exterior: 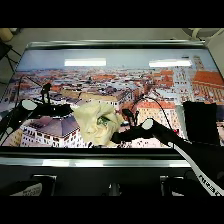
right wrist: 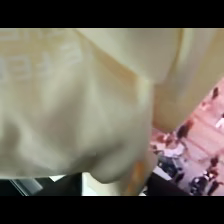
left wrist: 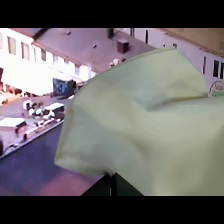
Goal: Fold the shirts.
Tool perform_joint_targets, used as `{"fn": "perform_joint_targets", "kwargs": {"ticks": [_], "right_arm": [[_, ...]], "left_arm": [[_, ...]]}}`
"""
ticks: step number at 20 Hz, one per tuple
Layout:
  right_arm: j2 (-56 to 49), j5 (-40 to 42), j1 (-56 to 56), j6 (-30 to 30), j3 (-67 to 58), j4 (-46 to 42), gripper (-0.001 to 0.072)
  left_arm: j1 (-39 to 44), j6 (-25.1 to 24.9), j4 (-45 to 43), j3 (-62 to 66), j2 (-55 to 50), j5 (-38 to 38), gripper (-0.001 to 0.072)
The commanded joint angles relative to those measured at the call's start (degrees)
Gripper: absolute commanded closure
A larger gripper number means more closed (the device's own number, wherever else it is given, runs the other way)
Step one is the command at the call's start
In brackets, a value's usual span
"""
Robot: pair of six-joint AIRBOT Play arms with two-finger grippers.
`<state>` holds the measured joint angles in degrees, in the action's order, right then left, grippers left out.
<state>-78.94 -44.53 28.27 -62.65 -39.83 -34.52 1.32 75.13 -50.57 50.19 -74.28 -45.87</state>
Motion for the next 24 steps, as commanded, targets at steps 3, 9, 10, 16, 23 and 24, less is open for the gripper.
{"fn": "perform_joint_targets", "kwargs": {"ticks": [3,9,10,16,23,24], "right_arm": [[-0.3,-6.2,-0.1,1.3,-0.9,-2.0,0.0690],[19.6,-21.6,-16.2,-2.7,-22.3,-44.4,0.0691],[23.8,-21.3,-19.3,-2.6,-27.5,-47.4,0.0691],[41.1,-19.8,-26.0,-2.5,-47.3,-49.1,0.0690],[43.4,-25.2,-26.0,-2.5,-48.2,-54.8,0.0690],[42.2,-28.1,-26.0,-2.5,-48.2,-55.5,0.0690]], "left_arm": [[-0.7,-0.4,0.0,0.2,4.9,1.5,0.0685],[-8.0,-7.6,0.0,15.2,26.8,7.6,0.0685],[-9.7,-7.7,0.0,18.6,30.5,8.7,0.0685],[-13.9,-5.5,0.0,23.5,45.2,4.3,0.0685],[-13.9,-5.5,-5.5,23.5,46.9,3.2,0.0685],[-13.9,-5.3,-7.3,23.2,46.1,0.4,0.0685]]}}
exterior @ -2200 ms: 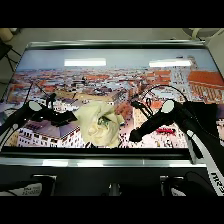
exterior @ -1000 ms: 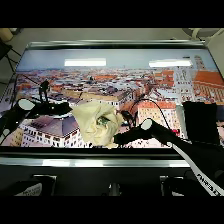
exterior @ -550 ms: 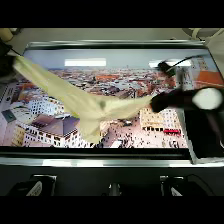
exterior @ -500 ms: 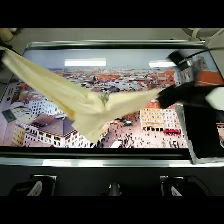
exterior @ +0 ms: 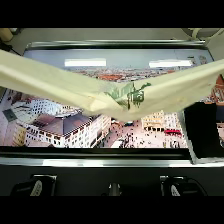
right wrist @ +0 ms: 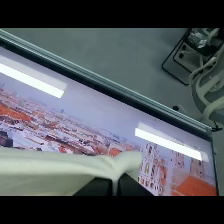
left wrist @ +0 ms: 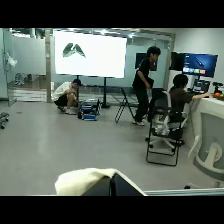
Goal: Fold the shirts.
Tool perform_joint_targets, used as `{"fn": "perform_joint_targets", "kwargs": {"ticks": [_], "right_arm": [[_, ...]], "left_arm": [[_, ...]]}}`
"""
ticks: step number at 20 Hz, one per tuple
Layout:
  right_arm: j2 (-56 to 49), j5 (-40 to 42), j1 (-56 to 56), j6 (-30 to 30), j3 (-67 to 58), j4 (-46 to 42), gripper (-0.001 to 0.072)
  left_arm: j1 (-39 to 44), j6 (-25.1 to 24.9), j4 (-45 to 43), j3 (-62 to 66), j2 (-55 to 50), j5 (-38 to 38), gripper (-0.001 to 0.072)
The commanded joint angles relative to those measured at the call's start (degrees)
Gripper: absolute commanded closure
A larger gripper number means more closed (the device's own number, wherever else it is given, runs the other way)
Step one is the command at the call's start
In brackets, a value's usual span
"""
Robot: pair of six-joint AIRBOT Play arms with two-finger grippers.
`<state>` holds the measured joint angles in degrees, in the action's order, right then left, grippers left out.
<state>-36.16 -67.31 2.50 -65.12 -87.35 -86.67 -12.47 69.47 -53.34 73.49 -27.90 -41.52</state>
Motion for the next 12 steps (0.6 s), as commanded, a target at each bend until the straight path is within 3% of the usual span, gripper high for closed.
{"fn": "perform_joint_targets", "kwargs": {"ticks": [1,4,6,10,12], "right_arm": [[-2.4,-8.7,-0.2,0.0,-0.6,-3.4,0.0690],[-11.5,-19.4,-0.2,0.0,0.6,-2.5,0.0689],[-18.5,-19.1,-0.2,0.0,5.1,-2.5,0.0689],[-34.4,0.0,-0.2,-4.2,15.4,-2.1,0.0689],[-42.2,3.9,-0.2,-8.7,15.6,1.9,0.0688]], "left_arm": [[-0.1,1.7,-4.7,-1.5,-1.1,-5.6,0.0685],[3.2,3.0,-3.6,-10.3,-3.5,-4.0,0.0685],[6.5,3.0,-2.6,-18.0,-5.9,-1.3,0.0685],[13.9,3.0,-2.6,-29.0,-13.8,6.8,0.0685],[16.2,3.0,-2.6,-29.3,-18.7,6.5,0.0685]]}}
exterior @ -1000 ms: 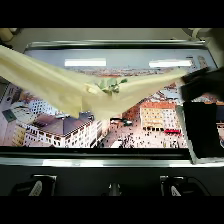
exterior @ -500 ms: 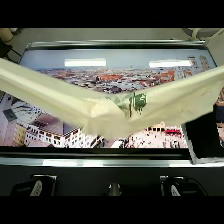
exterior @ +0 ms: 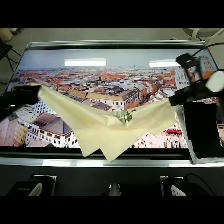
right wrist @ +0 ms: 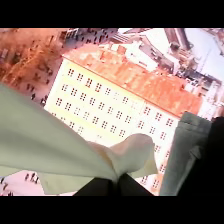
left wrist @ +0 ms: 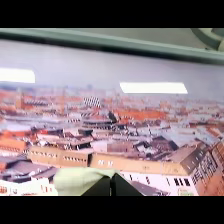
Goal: Fold the shirts.
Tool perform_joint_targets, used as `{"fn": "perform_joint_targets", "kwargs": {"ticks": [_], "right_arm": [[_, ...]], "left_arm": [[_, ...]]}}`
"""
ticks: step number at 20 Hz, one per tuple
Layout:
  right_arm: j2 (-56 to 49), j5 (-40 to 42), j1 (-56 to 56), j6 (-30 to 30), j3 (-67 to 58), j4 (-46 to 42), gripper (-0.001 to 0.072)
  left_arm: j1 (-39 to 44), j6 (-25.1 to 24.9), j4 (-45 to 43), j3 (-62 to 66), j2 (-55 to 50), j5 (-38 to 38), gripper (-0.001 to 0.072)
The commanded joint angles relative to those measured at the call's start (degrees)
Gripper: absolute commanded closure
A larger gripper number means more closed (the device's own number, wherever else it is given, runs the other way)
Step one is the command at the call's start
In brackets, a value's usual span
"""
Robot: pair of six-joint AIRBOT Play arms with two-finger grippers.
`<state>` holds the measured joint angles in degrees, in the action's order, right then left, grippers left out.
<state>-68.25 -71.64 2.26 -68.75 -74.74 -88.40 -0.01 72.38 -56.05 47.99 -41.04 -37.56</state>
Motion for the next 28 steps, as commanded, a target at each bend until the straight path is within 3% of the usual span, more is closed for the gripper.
{"fn": "perform_joint_targets", "kwargs": {"ticks": [1,2,3,5,9,11,15,19,23,25,28], "right_arm": [[-12.8,9.1,0.0,-5.4,3.0,6.8,0.0614],[-14.2,9.3,0.0,-5.2,2.9,10.3,0.0330],[-14.4,8.5,0.0,-2.4,2.6,12.5,0.0172],[-13.2,2.6,0.0,3.8,1.1,13.2,0.0170],[-11.0,-10.2,0.2,9.7,6.3,19.6,0.0169],[-10.4,-5.6,0.9,9.7,15.7,26.9,0.0168],[-10.5,11.6,1.2,7.0,29.2,43.5,0.0154],[-12.3,14.7,2.4,4.7,31.5,46.6,0.0155],[-12.5,24.4,7.9,-2.1,31.5,47.3,0.0157],[-12.5,29.4,9.5,-4.2,31.5,47.3,0.0204],[-12.5,29.5,9.6,-3.1,31.5,44.7,0.0695]], "left_arm": [[4.3,0.0,0.1,-3.7,-7.3,3.1,0.0685],[4.3,0.0,0.1,-3.5,-8.5,3.2,0.0685],[4.0,-0.1,0.0,-3.3,-9.0,3.2,0.0685],[2.8,-1.8,-0.5,-3.1,-8.9,2.8,0.0685],[1.5,-2.1,-1.6,-3.1,-8.9,1.0,0.0684],[1.5,-2.1,-1.5,-3.1,-8.9,1.0,0.0684],[1.6,-1.9,-1.4,-3.1,-8.9,1.0,0.0684],[1.6,-1.9,-1.4,-3.1,-8.9,1.0,0.0684],[1.6,-1.9,-1.3,-3.1,-8.9,1.0,0.0684],[1.6,-1.9,-1.1,-3.1,-8.9,1.0,0.0684],[1.6,-0.1,1.3,-3.1,-8.9,1.0,0.0684]]}}
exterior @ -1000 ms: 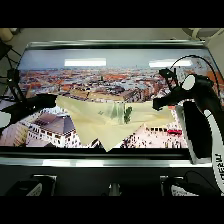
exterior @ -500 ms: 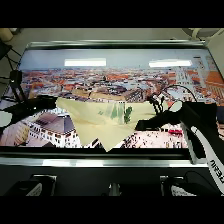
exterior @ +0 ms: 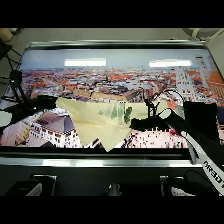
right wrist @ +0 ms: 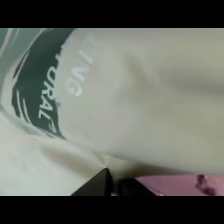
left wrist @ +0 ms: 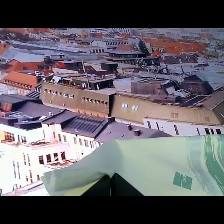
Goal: Fold the shirts.
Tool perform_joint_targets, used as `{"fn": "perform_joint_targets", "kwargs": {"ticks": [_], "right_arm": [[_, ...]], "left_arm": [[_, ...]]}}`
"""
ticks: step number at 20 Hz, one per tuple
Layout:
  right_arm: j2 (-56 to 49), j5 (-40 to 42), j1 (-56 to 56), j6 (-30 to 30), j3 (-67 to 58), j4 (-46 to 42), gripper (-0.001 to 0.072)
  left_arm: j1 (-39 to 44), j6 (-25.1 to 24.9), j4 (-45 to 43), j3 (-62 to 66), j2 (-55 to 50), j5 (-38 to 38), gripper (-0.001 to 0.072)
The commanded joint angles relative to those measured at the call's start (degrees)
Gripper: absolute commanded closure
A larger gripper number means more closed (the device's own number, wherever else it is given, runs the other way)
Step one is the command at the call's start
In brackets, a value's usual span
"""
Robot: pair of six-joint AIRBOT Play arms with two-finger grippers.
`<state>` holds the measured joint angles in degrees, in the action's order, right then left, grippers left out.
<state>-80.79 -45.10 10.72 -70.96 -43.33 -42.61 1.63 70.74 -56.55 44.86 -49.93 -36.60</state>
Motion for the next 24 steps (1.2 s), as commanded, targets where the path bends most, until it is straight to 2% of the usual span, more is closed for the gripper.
{"fn": "perform_joint_targets", "kwargs": {"ticks": [1,3,5,6,8,10,12,14,20,24], "right_arm": [[0.2,1.8,1.1,1.2,-0.5,-2.4,0.0691],[2.5,-2.9,0.8,8.7,-4.2,-6.4,0.0692],[9.0,-10.7,0.8,12.8,-12.8,-18.9,0.0692],[13.2,-13.9,0.8,12.2,-18.2,-27.6,0.0692],[23.1,-14.9,0.8,8.2,-30.9,-46.3,0.0692],[32.1,-12.2,0.9,7.0,-42.9,-57.6,0.0692],[38.8,-12.7,0.9,6.9,-50.7,-59.6,0.0692],[43.3,-13.9,0.9,5.8,-54.0,-59.6,0.0692],[48.1,-13.5,0.9,5.9,-54.3,-60.1,0.0692],[47.4,-14.4,0.9,7.6,-54.3,-60.6,0.0692]], "left_arm": [[0.0,1.5,2.5,0.1,0.1,0.0,0.0684],[-0.3,1.4,2.5,1.7,1.0,0.0,0.0685],[-1.7,3.4,2.6,8.2,3.2,-0.7,0.0685],[-2.4,5.2,2.6,12.9,4.3,-1.0,0.0685],[-4.2,6.6,2.6,24.7,6.3,-1.1,0.0685],[-5.3,6.7,2.5,37.1,8.4,-1.1,0.0685],[-5.4,6.7,2.5,46.6,10.9,-1.5,0.0685],[-5.4,6.7,2.5,50.6,13.9,-1.8,0.0685],[-5.5,6.7,-6.3,50.8,18.9,-5.3,0.0685],[-5.5,7.9,-9.8,50.5,16.9,-13.6,0.0685]]}}
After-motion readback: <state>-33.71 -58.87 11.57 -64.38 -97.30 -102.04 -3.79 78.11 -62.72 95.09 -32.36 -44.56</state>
